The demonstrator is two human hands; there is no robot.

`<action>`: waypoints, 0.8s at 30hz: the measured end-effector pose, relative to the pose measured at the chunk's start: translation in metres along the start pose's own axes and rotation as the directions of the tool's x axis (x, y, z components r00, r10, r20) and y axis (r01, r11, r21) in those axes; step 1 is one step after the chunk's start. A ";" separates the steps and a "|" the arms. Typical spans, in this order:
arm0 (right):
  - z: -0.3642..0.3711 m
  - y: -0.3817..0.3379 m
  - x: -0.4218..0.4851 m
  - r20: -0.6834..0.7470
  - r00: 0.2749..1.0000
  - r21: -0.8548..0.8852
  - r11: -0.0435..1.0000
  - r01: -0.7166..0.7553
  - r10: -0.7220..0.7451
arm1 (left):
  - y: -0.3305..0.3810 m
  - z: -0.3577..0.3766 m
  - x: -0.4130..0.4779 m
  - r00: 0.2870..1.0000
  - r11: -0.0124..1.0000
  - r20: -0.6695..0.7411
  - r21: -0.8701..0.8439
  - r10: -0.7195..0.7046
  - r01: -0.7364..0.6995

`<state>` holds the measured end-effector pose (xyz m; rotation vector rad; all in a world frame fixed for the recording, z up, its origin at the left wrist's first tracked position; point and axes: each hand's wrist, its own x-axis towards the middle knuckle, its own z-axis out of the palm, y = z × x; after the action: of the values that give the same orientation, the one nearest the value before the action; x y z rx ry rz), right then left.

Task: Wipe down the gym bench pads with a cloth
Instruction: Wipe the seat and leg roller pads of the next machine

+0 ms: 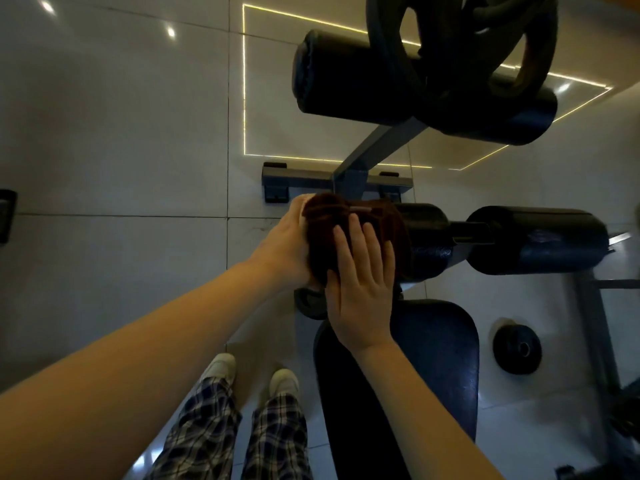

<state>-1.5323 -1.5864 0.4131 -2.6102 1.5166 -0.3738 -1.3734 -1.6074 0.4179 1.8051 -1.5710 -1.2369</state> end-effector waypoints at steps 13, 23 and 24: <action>-0.028 -0.004 0.136 0.540 0.816 -0.020 0.973 -0.230 0.204 | 0.005 -0.003 0.001 0.993 0.880 0.033 0.461 0.110 -0.113; -0.012 -0.001 0.001 0.015 0.993 -0.061 0.992 -0.112 0.113 | -0.003 0.020 -0.014 0.975 0.658 -0.115 0.752 0.190 -0.039; -0.011 -0.001 0.008 -0.010 0.993 -0.066 0.991 -0.116 0.116 | -0.003 0.022 -0.016 0.962 0.662 -0.152 0.749 0.226 -0.037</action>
<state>-1.5299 -1.5927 0.4253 -2.5560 1.7020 -0.3255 -1.3894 -1.5865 0.4094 2.1248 -2.2035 -0.2526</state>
